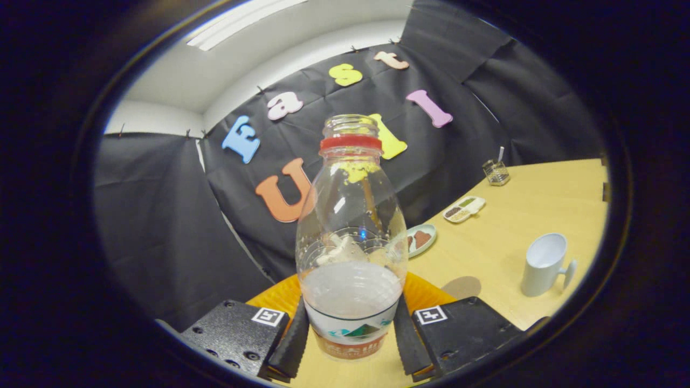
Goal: Take the bottle from table, then pour the juice into the cup, finally place the bottle on the coaster
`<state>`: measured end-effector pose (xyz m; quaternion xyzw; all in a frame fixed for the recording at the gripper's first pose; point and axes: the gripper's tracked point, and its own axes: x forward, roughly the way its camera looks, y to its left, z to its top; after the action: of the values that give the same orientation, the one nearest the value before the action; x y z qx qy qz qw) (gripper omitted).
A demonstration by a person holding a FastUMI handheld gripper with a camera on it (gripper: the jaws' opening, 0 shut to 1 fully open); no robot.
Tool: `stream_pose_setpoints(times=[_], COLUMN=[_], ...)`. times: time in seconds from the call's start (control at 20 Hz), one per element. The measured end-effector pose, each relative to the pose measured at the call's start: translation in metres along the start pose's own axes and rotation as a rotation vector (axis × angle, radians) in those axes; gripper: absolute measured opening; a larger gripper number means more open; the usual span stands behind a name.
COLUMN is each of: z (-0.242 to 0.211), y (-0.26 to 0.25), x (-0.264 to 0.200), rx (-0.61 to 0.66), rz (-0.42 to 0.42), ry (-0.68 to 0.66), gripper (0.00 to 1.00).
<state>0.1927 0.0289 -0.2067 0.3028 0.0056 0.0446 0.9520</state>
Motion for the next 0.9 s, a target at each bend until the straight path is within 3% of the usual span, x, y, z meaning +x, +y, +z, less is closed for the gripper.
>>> stream_pose_setpoints(times=[0.9], z=[0.014], y=[-0.042], x=[-0.005], rx=[0.632], rz=[0.013], ry=[0.006], gripper=[0.74])
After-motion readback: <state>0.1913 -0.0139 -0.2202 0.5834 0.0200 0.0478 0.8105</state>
